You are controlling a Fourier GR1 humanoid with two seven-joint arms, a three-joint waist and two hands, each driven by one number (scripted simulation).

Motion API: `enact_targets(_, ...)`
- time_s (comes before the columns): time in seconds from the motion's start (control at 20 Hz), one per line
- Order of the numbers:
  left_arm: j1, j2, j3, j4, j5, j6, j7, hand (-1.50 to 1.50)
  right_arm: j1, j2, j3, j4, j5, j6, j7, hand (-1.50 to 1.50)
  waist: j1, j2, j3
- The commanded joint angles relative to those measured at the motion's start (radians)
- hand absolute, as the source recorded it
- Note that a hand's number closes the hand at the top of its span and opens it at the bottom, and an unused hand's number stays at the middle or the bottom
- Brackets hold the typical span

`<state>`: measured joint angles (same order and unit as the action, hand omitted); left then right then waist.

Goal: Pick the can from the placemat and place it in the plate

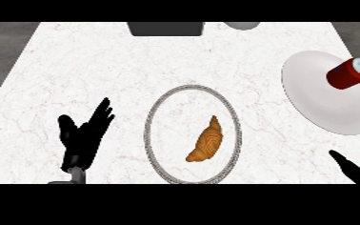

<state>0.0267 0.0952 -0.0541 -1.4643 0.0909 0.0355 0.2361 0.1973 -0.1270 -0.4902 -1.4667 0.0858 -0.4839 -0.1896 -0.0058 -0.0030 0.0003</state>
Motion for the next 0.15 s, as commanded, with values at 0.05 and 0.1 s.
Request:
enact_targets(0.05, -0.023, 0.000, 0.044, 0.111, 0.006, -0.039, -0.087, 0.00, 0.045, 0.041, 0.012, -0.045, 0.003, 0.001, -0.005, -1.50, 0.003, 0.003, -0.001)
enact_targets(0.1, 0.035, -0.017, -0.005, -0.001, -0.009, -0.011, -0.010, 0.00, 0.114, 0.084, 0.048, -0.117, 0.045, -0.014, 0.033, -1.50, 0.003, 0.002, -0.001)
